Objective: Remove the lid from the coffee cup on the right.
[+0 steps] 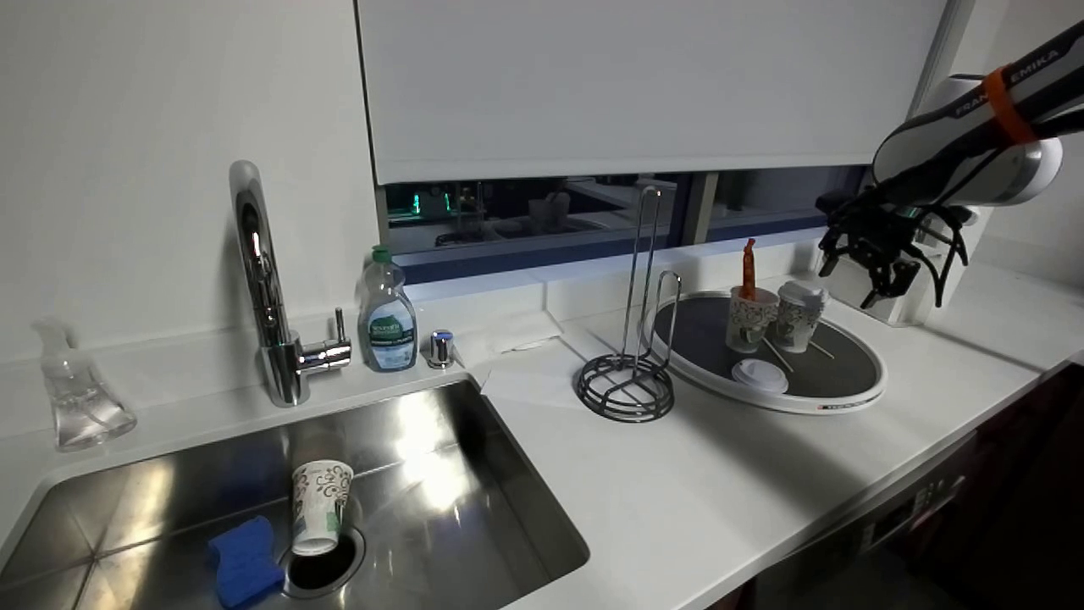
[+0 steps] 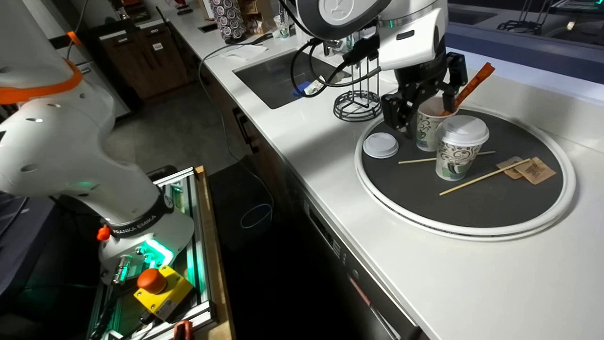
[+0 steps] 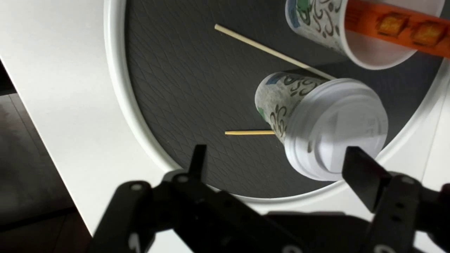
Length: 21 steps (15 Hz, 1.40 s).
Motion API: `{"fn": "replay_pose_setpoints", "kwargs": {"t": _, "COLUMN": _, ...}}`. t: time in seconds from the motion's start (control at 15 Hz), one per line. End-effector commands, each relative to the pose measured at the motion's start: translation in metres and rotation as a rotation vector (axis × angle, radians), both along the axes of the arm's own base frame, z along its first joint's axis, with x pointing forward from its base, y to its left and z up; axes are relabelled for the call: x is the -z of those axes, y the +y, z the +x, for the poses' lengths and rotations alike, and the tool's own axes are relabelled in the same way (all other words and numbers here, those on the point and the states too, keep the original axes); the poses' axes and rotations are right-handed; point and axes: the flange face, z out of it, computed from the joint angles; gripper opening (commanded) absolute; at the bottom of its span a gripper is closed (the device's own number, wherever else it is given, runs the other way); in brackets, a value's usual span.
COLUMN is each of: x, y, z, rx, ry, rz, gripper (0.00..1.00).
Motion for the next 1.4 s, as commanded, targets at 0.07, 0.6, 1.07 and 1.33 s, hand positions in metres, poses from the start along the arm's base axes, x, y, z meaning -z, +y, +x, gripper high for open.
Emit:
{"fn": "replay_pose_setpoints", "kwargs": {"t": 0.07, "x": 0.01, "y": -0.006, "z": 0.025, "rx": 0.054, "ry": 0.033, "rz": 0.035, "gripper": 0.79}}
{"fn": "replay_pose_setpoints", "kwargs": {"t": 0.6, "x": 0.015, "y": -0.009, "z": 0.051, "rx": 0.084, "ry": 0.038, "rz": 0.047, "gripper": 0.66}}
{"fn": "replay_pose_setpoints", "kwargs": {"t": 1.07, "x": 0.009, "y": -0.013, "z": 0.039, "rx": 0.104, "ry": 0.01, "rz": 0.058, "gripper": 0.52}}
{"fn": "replay_pose_setpoints", "kwargs": {"t": 1.33, "x": 0.007, "y": -0.012, "z": 0.034, "rx": 0.106, "ry": 0.006, "rz": 0.063, "gripper": 0.52}}
